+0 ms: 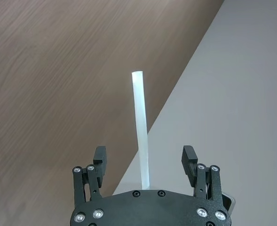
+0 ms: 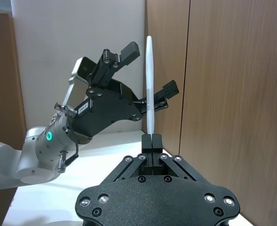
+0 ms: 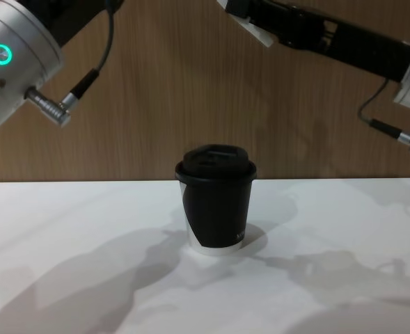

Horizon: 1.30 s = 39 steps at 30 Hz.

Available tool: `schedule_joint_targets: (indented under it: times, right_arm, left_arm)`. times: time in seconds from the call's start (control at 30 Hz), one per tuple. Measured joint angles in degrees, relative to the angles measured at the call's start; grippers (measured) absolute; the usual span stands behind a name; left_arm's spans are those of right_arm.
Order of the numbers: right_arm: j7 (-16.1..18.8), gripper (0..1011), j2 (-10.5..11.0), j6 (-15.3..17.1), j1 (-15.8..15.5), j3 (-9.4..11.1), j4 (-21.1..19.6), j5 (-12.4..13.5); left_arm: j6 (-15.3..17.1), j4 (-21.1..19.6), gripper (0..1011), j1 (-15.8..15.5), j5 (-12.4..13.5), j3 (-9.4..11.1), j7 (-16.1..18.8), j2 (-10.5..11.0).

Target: Pick up the straw with one hand, pass it to the other hand, and insert it into the cup.

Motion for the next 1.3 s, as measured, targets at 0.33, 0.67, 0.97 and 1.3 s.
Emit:
schedule_joint_targets:
  times: [0.33,0.67,0.97,1.3]
  right_arm:
    - [0.0,6,0.0,0.0,0.0,0.0,0.0,0.0]
    - [0.0,6,0.0,0.0,0.0,0.0,0.0,0.0]
    - [0.0,6,0.0,0.0,0.0,0.0,0.0,0.0]
    - [0.0,18,0.0,0.0,0.0,0.0,0.0,0.0]
  left_arm:
    - [0.1,1.4,795,-1.6,-0.4,0.9,0.2,-0.3]
    - [-0.4,1.9,474,-2.2,-0.8,1.4,0.0,-0.3]
    - [-1.0,1.9,212,-2.3,-1.1,1.6,0.0,0.1]
    - [-1.6,1.3,24,-2.1,-1.4,1.9,-0.3,0.6]
